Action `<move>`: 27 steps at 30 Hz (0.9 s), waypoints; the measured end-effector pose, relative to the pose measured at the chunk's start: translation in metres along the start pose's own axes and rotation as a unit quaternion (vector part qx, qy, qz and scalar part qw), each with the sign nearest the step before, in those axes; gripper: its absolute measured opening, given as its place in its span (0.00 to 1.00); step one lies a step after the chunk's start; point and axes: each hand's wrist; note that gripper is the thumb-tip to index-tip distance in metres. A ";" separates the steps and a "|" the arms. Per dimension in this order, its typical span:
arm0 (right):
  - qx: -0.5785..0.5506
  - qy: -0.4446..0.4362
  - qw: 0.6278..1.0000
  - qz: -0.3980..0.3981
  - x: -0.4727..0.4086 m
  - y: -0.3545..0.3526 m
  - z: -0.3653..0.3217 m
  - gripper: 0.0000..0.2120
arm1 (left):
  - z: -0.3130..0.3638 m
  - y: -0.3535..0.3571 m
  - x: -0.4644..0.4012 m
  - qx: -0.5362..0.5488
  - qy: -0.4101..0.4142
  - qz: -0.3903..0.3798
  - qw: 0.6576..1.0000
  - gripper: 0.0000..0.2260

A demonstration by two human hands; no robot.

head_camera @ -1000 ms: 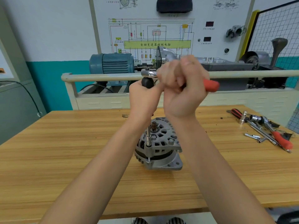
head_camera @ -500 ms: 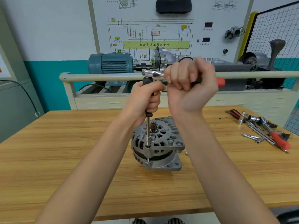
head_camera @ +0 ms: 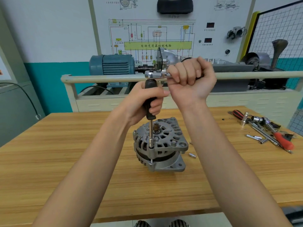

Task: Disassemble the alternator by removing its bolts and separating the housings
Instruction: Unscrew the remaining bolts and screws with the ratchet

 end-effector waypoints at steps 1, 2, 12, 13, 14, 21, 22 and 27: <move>-0.022 0.007 0.999 0.023 -0.002 -0.002 0.000 0.19 | 0.000 0.001 -0.001 0.007 -0.003 -0.027 1.000 0.16; -0.026 0.002 0.999 0.037 -0.003 -0.004 0.000 0.18 | -0.001 0.004 -0.002 0.017 -0.008 -0.043 0.999 0.16; 0.337 -0.295 0.856 -0.257 0.037 0.012 0.024 0.13 | -0.004 0.029 -0.014 -0.009 0.026 0.306 0.952 0.16; 0.374 -0.317 0.825 -0.282 0.040 0.013 0.028 0.11 | -0.005 0.031 -0.014 -0.030 0.046 0.330 0.942 0.15; 0.385 -0.318 0.815 -0.293 0.041 0.014 0.029 0.11 | -0.007 0.030 -0.014 -0.040 0.061 0.345 0.936 0.15; 0.148 -0.074 0.977 -0.138 0.012 0.010 0.001 0.20 | -0.001 0.006 -0.005 0.026 -0.007 0.073 0.997 0.18; 0.111 -0.042 0.988 -0.096 0.007 0.008 -0.001 0.20 | 0.001 0.001 -0.004 0.020 -0.019 0.015 1.000 0.16; -0.019 -0.003 1.000 0.015 -0.001 -0.005 -0.001 0.18 | 0.005 -0.001 -0.004 0.001 -0.066 -0.108 0.992 0.18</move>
Point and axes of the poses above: each hand's wrist, its own x-axis away from the middle knuckle, its own y-axis out of the palm, z = x × y, and after that the axes turned 15 degrees about -y, right-handed
